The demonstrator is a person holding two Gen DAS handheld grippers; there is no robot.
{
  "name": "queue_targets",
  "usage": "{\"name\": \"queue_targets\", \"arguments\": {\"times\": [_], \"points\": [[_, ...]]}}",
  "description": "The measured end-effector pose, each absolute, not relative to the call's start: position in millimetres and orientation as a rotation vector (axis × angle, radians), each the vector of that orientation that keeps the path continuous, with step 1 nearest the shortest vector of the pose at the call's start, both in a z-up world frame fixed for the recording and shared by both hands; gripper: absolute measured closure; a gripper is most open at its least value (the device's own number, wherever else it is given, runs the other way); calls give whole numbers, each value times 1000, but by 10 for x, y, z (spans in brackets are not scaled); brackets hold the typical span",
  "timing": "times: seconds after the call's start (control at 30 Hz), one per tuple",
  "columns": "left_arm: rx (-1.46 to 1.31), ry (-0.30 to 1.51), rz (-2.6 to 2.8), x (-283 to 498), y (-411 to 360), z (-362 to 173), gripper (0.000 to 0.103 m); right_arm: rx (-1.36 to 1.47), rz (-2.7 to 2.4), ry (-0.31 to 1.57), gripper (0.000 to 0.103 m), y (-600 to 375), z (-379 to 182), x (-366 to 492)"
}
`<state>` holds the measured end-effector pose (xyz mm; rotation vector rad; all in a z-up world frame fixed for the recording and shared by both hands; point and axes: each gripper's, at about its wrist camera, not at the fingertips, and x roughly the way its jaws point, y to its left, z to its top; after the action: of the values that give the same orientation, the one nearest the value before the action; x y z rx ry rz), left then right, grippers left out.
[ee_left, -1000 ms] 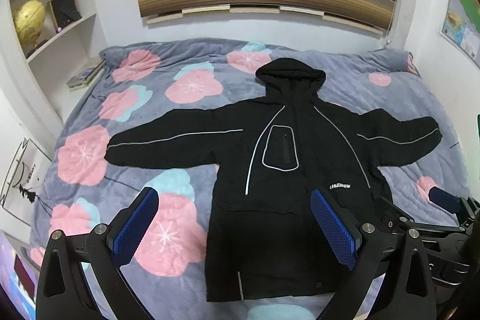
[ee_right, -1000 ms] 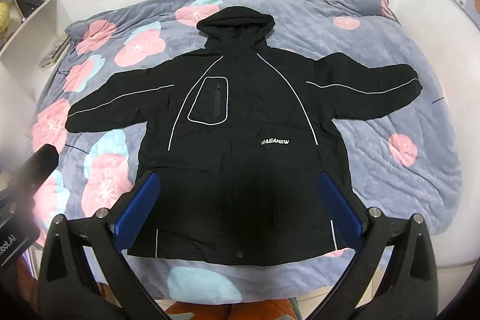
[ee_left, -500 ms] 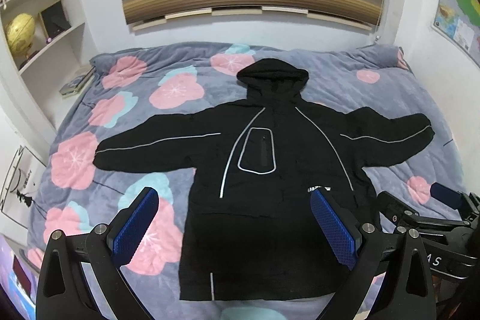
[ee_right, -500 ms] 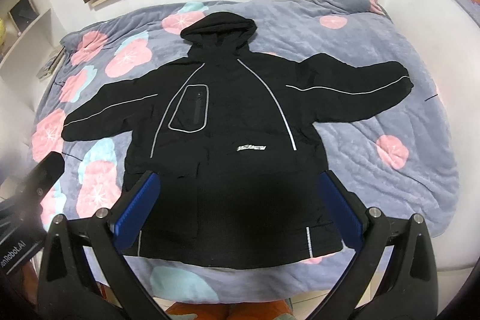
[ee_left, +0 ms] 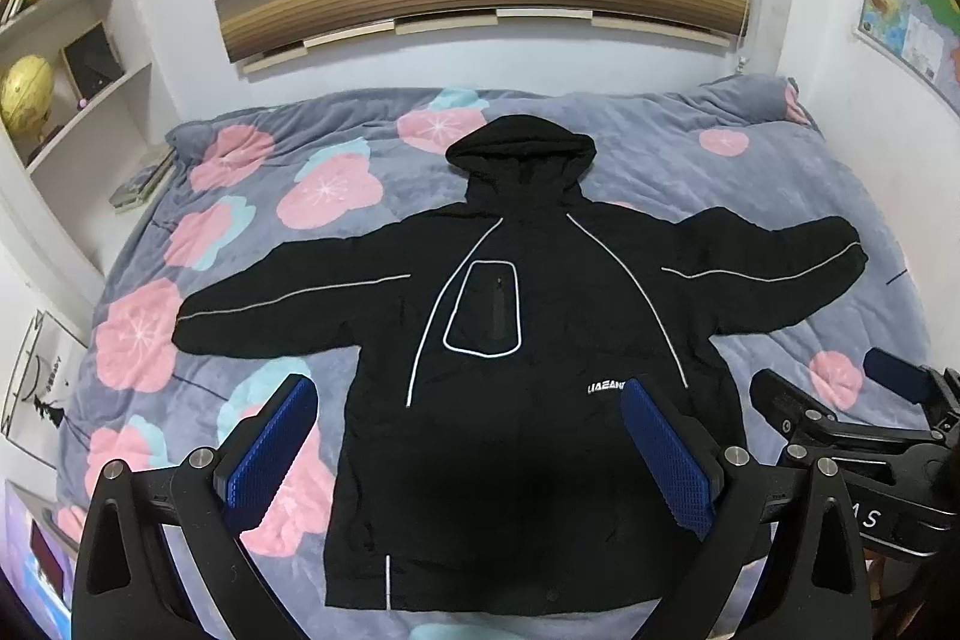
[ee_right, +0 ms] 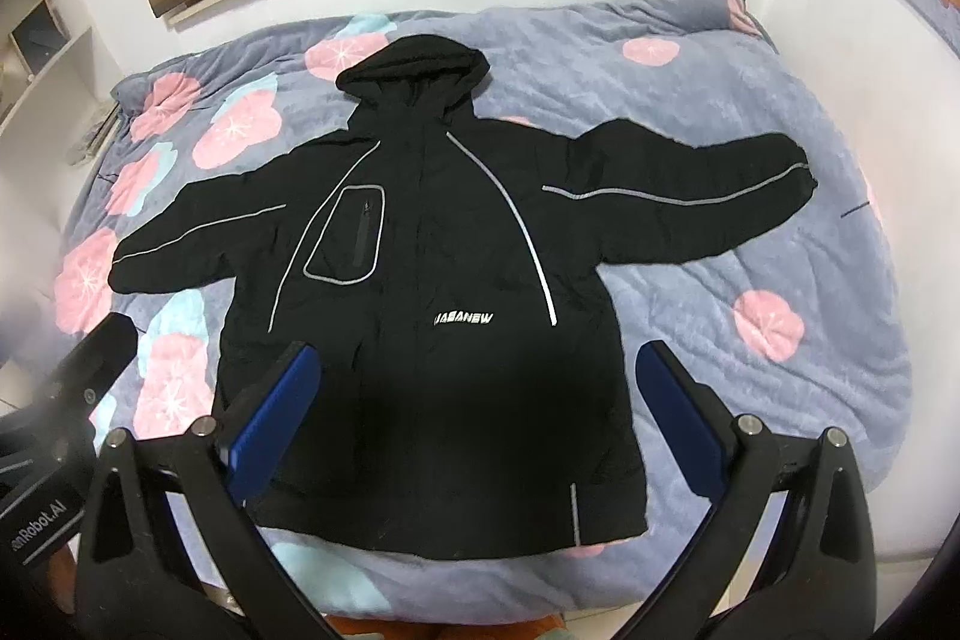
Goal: Fold large clothes
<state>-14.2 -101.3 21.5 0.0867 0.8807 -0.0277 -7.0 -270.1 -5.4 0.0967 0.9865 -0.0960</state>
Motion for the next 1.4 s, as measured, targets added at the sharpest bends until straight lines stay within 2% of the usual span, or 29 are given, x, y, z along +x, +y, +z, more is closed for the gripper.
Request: {"name": "queue_targets", "arguments": {"times": [0.6, 1.27, 1.4], "points": [[67, 912, -57, 507, -1396, -15, 2, 101, -86, 991, 0, -3108, -221, 549], [111, 1087, -97, 1832, -2313, -1123, 2, 158, -176, 1163, 0, -4051, -1049, 1454], [128, 1117, -124, 1984, -2530, -1377, 2, 172, -233, 1124, 0, -4394, -1125, 1455]]}}
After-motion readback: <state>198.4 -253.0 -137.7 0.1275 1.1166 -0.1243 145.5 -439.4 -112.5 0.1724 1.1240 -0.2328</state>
